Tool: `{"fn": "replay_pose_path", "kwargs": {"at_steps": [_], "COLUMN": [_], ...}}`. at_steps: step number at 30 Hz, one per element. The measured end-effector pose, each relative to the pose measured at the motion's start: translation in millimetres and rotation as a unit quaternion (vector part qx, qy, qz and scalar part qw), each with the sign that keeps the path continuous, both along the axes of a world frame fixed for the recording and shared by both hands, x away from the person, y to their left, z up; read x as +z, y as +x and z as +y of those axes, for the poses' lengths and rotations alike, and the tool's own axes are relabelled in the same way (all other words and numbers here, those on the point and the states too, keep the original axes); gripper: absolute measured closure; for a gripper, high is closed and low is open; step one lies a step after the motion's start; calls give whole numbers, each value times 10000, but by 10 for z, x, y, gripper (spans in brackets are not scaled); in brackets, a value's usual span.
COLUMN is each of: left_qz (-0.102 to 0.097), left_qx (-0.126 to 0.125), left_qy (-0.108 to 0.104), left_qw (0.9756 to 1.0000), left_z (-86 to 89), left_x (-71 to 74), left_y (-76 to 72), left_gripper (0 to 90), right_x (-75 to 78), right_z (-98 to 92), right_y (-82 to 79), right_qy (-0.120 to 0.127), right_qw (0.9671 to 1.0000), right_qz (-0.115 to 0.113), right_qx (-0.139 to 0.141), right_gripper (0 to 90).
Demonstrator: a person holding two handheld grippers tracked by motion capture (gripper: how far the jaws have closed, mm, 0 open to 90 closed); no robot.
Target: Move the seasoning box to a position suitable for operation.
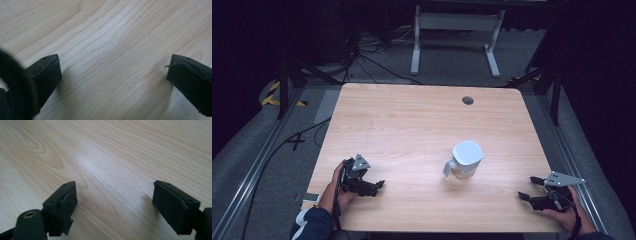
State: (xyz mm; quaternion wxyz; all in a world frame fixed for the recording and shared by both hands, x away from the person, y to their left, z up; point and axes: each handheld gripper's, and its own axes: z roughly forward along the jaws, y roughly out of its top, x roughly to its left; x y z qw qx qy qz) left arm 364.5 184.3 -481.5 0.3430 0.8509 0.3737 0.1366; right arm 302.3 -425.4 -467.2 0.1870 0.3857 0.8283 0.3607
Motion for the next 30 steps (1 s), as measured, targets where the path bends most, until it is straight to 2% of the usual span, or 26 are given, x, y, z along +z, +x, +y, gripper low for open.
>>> {"fn": "replay_pose_path", "kwargs": {"at_steps": [5, 10, 13, 15, 16, 18, 20, 21, 22, 24, 25, 27, 28, 30], "left_qz": [1, -54, -15, 25, -60, -69, -120, -138, -151, -216, -236, -575, -654, -629], "left_qx": [20, -158, -195, -249, -322, -533, -598, -660, -710, -685, -700, -803, -838, -892], "left_qy": [1, 71, 17, 52, 22, -21, -78, -102, -37, -61, -139, -153, -169, -425], "left_qw": [10000, 9998, 9998, 9997, 9995, 9986, 9981, 9977, 9974, 9974, 9972, 9950, 9942, 9931], "left_z": [-2, 5, 4, 5, 4, -11, -52, -67, -79, -97, -98, -116, -128, -180], "left_x": [0, 11, 5, 14, 11, 16, 29, 37, 50, 84, 100, 177, 200, 287], "left_y": [-5, -17, -19, -16, -7, -1, 19, 28, 37, 34, 31, -1, -9, -4], "left_gripper": [0, 4, 4, 16, 16, 58, 112, 181, 206, 232, 303, 388, 412, 432], "right_x": [0, 0, 0, 0, 0, 0, 0, 0, 0, 0, 0, 0, 0, 0], "right_z": [0, 4, 5, 5, 4, 4, 3, 3, 2, 1, 1, 0, 0, 1], "right_y": [0, 2, 3, 4, 4, 3, 2, 1, 1, -2, -2, -1, -1, -1], "right_qy": [0, -3, -5, -3, -4, -4, -4, -4, -4, 0, 1, 0, 0, 0], "right_qw": [10000, 10000, 10000, 10000, 10000, 10000, 10000, 10000, 10000, 10000, 10000, 10000, 10000, 10000], "right_qz": [0, 3, 3, 3, 3, 2, 1, 0, -1, -3, -1, 0, 0, -1], "right_qx": [-2, -12, -15, -11, -8, -12, -9, -9, -8, -6, -4, 0, 0, -1], "right_gripper": [196, 195, 195, 195, 195, 195, 196, 196, 196, 196, 196, 195, 196, 196]}}
